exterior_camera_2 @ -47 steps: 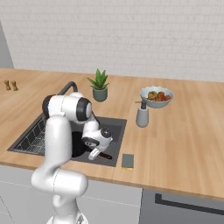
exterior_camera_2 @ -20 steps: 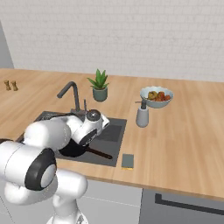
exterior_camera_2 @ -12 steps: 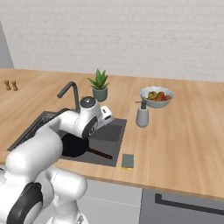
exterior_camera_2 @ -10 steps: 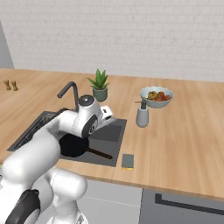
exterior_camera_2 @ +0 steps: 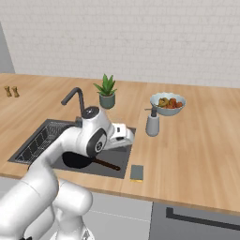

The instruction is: Pick the pan and sponge and place them into the sink. Then turn on the water.

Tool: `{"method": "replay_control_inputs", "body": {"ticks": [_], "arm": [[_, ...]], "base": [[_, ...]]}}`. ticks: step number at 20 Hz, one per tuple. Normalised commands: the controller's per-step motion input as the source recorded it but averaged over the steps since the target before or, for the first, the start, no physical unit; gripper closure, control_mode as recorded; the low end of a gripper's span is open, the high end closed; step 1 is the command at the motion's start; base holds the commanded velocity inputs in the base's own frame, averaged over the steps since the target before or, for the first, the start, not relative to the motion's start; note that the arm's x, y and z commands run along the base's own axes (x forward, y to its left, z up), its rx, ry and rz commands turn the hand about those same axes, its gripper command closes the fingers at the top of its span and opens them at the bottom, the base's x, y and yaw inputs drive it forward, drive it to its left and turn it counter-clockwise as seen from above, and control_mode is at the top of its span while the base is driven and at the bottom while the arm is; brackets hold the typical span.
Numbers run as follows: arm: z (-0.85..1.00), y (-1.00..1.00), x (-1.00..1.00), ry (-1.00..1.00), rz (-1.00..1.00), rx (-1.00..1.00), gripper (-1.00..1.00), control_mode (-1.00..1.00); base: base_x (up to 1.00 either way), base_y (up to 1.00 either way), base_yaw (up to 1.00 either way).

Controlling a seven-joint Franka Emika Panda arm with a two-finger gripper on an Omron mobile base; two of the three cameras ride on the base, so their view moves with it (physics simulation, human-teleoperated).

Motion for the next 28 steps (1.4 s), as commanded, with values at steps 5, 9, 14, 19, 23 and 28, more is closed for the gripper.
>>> {"method": "replay_control_inputs", "body": {"ticks": [5,9,14,19,23,28], "arm": [[0.00,-0.50,-0.41,0.02,-0.18,0.13,-1.00,-1.00],[0.00,-0.37,-0.22,0.09,-0.05,0.21,-1.00,-1.00],[0.00,-0.17,-0.06,0.12,0.00,0.15,-1.00,-1.00],[-0.03,0.00,0.06,0.10,0.01,0.01,-1.00,-1.00],[-0.22,0.00,0.31,0.10,0.08,0.00,-1.00,-1.00],[-0.36,0.00,0.45,0.07,0.14,0.00,-1.00,-1.00]], "base": [[0.00,0.00,0.00],[0.00,0.00,0.00],[0.00,0.00,0.00],[0.00,0.00,0.00],[0.00,0.00,0.00],[0.00,0.00,0.00]]}}
